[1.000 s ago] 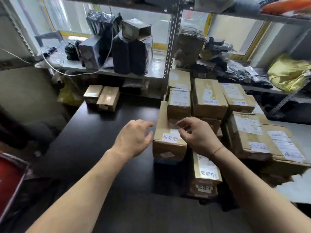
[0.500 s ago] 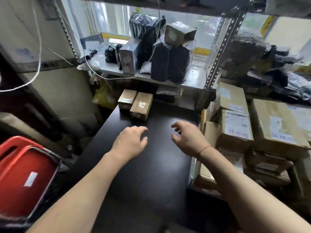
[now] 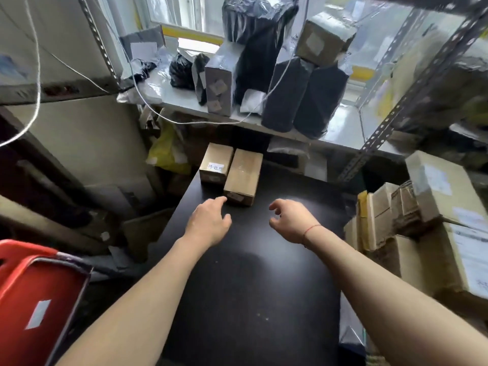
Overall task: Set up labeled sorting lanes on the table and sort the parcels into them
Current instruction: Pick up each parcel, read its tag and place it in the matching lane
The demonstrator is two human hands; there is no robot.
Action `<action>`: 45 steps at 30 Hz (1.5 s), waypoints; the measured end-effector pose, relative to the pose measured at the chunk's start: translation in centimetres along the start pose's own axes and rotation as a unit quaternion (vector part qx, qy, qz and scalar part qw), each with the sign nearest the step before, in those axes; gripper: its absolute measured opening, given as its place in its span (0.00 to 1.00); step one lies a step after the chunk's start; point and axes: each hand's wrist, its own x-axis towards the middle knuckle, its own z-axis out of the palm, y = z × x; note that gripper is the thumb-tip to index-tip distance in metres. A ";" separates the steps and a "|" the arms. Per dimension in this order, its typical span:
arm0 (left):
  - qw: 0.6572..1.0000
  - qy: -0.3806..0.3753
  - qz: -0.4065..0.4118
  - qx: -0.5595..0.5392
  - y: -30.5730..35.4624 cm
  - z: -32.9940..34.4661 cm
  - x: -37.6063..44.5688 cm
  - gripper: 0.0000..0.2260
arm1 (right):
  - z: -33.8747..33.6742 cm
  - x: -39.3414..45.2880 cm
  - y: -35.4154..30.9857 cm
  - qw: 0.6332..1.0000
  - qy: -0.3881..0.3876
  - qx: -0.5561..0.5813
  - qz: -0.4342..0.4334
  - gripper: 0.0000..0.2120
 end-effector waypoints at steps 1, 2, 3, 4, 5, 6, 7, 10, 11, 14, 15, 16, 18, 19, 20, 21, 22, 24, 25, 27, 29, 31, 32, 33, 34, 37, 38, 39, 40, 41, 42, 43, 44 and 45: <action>1.000 -0.002 -0.004 -0.011 -0.6 0.0 1.5 0.25 | 0.2 1.3 -0.5 1.000 -0.007 -0.001 0.005 0.21; 1.000 -0.002 -0.007 -0.020 -1.1 0.2 2.9 0.25 | 0.6 2.5 -0.8 1.000 -0.013 0.000 0.011 0.21; 1.000 0.000 -0.014 -0.027 -1.6 0.5 4.2 0.25 | 1.0 3.6 -1.2 1.000 -0.017 -0.001 0.020 0.22; 0.999 -0.002 -0.021 -0.031 -1.9 0.8 5.5 0.25 | 1.4 4.7 -1.4 0.999 -0.022 -0.002 0.027 0.22; 0.999 -0.009 -0.027 -0.036 -2.1 1.0 6.7 0.25 | 1.8 5.8 -1.7 0.999 -0.028 -0.003 0.031 0.23; 0.999 -0.020 -0.031 -0.040 -2.2 1.3 8.0 0.25 | 2.2 7.0 -1.9 0.999 -0.033 -0.001 0.034 0.23; 0.998 -0.032 -0.033 -0.043 -2.3 1.6 9.1 0.25 | 2.5 8.1 -2.2 0.999 -0.034 0.005 0.037 0.23; 0.996 -0.055 -0.044 -0.059 -2.4 2.5 12.3 0.23 | 3.5 11.5 -2.4 0.997 -0.023 0.042 0.053 0.26; 0.994 -0.060 -0.053 -0.069 -2.5 2.7 13.2 0.23 | 4.0 12.5 -2.5 0.996 -0.021 0.065 0.058 0.27; 0.988 -0.084 -0.079 -0.100 -2.7 3.6 15.0 0.26 | 5.2 14.7 -2.4 0.990 -0.021 0.130 0.060 0.32; 0.986 -0.096 -0.078 -0.109 -2.7 3.8 15.3 0.26 | 5.7 15.3 -2.4 0.987 -0.024 0.146 0.057 0.34; 0.984 -0.107 -0.074 -0.121 -2.8 4.1 15.4 0.27 | 6.3 15.7 -2.2 0.985 -0.030 0.161 0.054 0.36; 0.978 -0.119 -0.069 -0.157 -2.9 4.8 15.0 0.31 | 7.3 16.0 -1.9 0.981 -0.041 0.183 0.053 0.39; 0.974 -0.119 -0.073 -0.178 -3.0 5.1 14.6 0.33 | 7.7 16.0 -1.8 0.978 -0.042 0.196 0.058 0.40; 0.970 -0.115 -0.076 -0.200 -3.2 5.4 14.2 0.34 | 8.1 15.9 -1.5 0.972 -0.037 0.221 0.067 0.41; 0.966 -0.109 -0.077 -0.220 -3.3 5.8 13.7 0.35 | 8.3 15.8 -1.3 0.964 -0.027 0.255 0.078 0.41; 0.962 -0.106 -0.077 -0.238 -3.4 6.3 13.3 0.34 | 8.5 15.7 -1.1 0.952 -0.013 0.292 0.091 0.42; 0.954 -0.108 -0.079 -0.267 -3.5 6.8 12.3 0.34 | 8.4 15.6 -1.0 0.931 0.010 0.345 0.114 0.44; 0.952 -0.108 -0.076 -0.277 -3.4 7.0 11.8 0.35 | 8.3 15.6 -0.9 0.926 0.014 0.357 0.125 0.46; 0.951 -0.101 -0.061 -0.285 -3.4 7.5 11.0 0.34 | 8.2 15.5 -0.6 0.924 0.017 0.355 0.140 0.49; 0.954 -0.088 -0.039 -0.285 -3.4 7.7 10.6 0.32 | 8.2 15.5 -0.2 0.928 0.018 0.344 0.146 0.52; 0.957 -0.080 -0.014 -0.279 -3.1 7.4 10.4 0.28 | 8.3 15.4 -0.1 0.926 0.010 0.346 0.151 0.53; 0.959 -0.077 -0.002 -0.272 -2.9 7.2 10.5 0.26 | 8.4 15.3 0.0 0.921 0.001 0.357 0.158 0.54; 0.960 -0.076 0.008 -0.268 -2.6 6.9 10.5 0.24 | 8.5 15.2 0.1 0.912 -0.008 0.376 0.165 0.55; 0.959 -0.072 0.015 -0.275 -2.5 6.6 10.7 0.24 | 8.5 15.1 0.3 0.896 -0.017 0.408 0.172 0.56; 0.918 -0.055 -0.022 -0.392 -3.0 5.6 11.2 0.24 | 8.2 14.4 1.2 0.805 -0.035 0.565 0.177 0.46; 0.895 -0.048 -0.048 -0.441 -3.4 5.5 11.5 0.23 | 8.1 14.1 1.6 0.756 -0.044 0.627 0.181 0.41; 0.877 -0.044 -0.072 -0.474 -3.5 5.4 11.8 0.22 | 8.1 13.7 1.9 0.705 -0.054 0.682 0.186 0.36; 0.866 -0.048 -0.091 -0.489 -3.6 5.4 12.1 0.20 | 8.0 13.3 2.1 0.654 -0.067 0.729 0.191 0.34; 0.859 -0.064 -0.106 -0.497 -3.6 5.4 12.3 0.20 | 8.0 12.8 2.3 0.607 -0.086 0.767 0.189 0.33; 0.847 -0.088 -0.122 -0.510 -3.4 5.3 12.3 0.21 | 8.0 12.3 2.5 0.567 -0.107 0.797 0.180 0.33; 0.827 -0.117 -0.135 -0.533 -3.1 5.3 12.2 0.23 | 7.8 11.8 2.5 0.541 -0.128 0.815 0.165 0.32; 0.803 -0.146 -0.138 -0.561 -2.9 5.4 12.2 0.23 | 7.7 11.4 2.5 0.524 -0.149 0.825 0.149 0.30; 0.779 -0.173 -0.135 -0.587 -2.7 5.3 12.0 0.22 | 7.7 11.0 2.6 0.512 -0.167 0.832 0.134 0.29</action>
